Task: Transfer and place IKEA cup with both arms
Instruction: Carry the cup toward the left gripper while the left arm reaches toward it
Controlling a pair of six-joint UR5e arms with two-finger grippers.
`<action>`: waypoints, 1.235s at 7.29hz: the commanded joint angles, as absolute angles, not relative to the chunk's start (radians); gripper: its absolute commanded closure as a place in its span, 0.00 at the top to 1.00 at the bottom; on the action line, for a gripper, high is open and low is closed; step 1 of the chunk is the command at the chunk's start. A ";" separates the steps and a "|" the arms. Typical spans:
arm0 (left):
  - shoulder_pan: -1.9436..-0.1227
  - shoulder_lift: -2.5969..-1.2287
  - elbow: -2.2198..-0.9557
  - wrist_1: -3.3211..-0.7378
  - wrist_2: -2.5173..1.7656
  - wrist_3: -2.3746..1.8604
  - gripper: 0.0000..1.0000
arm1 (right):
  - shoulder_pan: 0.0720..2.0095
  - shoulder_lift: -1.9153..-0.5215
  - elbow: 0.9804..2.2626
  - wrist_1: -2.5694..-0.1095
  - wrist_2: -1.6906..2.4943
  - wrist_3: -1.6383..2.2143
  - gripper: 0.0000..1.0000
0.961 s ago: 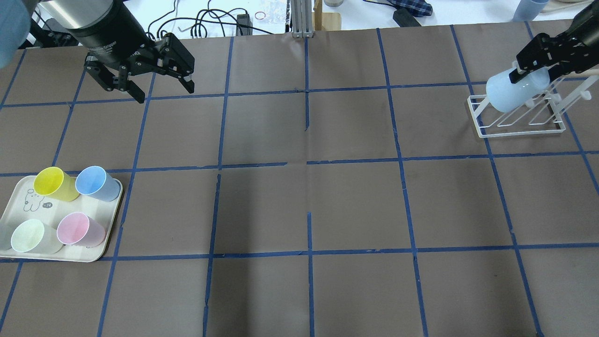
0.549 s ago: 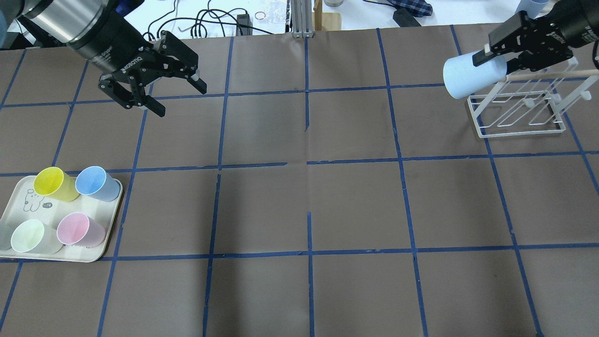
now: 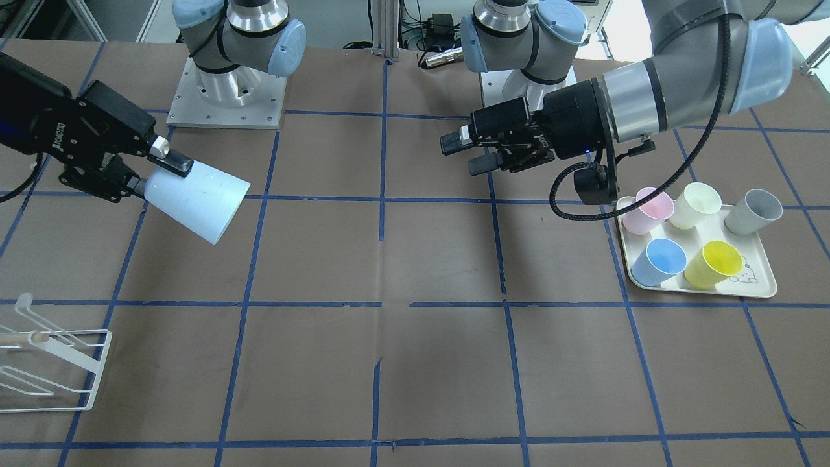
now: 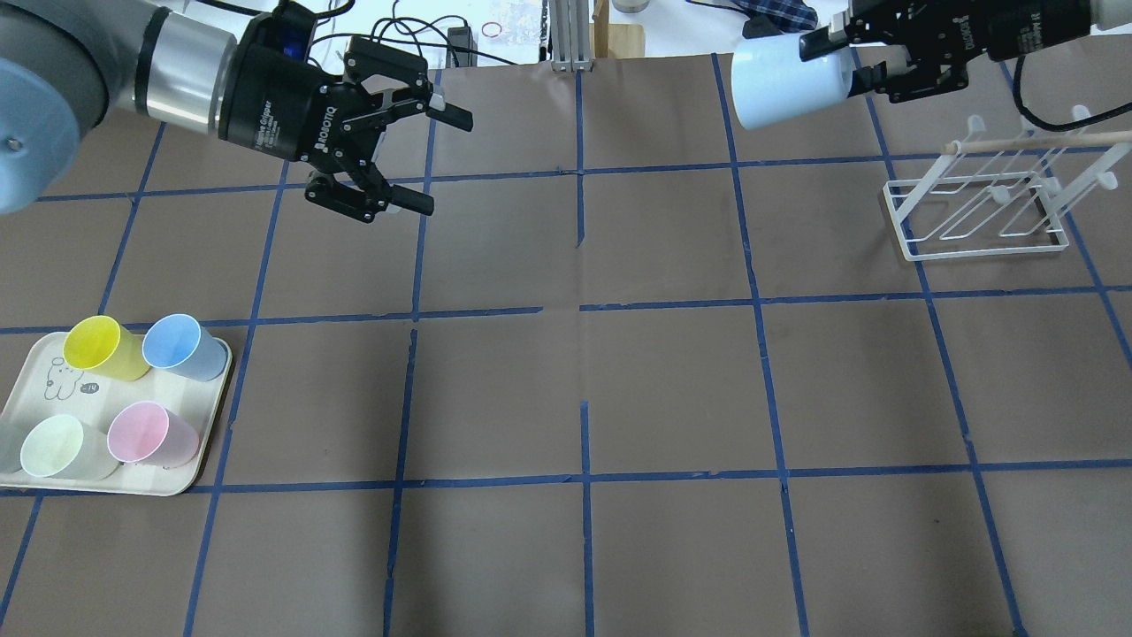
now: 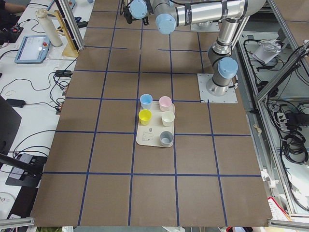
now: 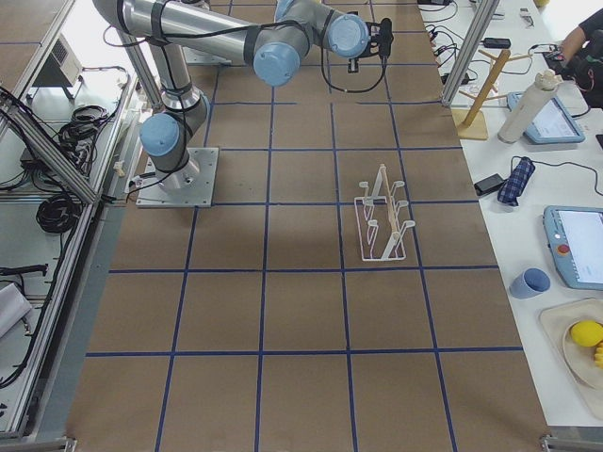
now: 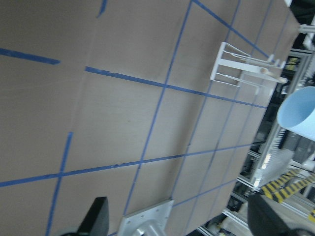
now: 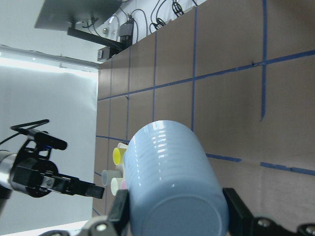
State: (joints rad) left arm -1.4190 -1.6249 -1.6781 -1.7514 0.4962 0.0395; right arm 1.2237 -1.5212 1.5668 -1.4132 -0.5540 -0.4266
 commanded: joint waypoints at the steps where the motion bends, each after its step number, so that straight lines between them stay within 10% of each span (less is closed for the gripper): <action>1: -1.440 -1.621 -1.805 -1.747 0.205 0.080 1.00 | 1.281 -1.522 1.568 -1.394 -0.430 -0.426 0.33; 9: -1.517 -1.712 -1.853 -1.694 -0.058 0.078 1.00 | 1.411 -1.575 1.589 -1.315 -0.385 -0.423 0.28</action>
State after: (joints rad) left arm -1.5296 -1.6970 -1.8451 -1.7070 -0.0569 0.0783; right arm 1.4098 -1.5542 1.5875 -1.3409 -0.3822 -0.4235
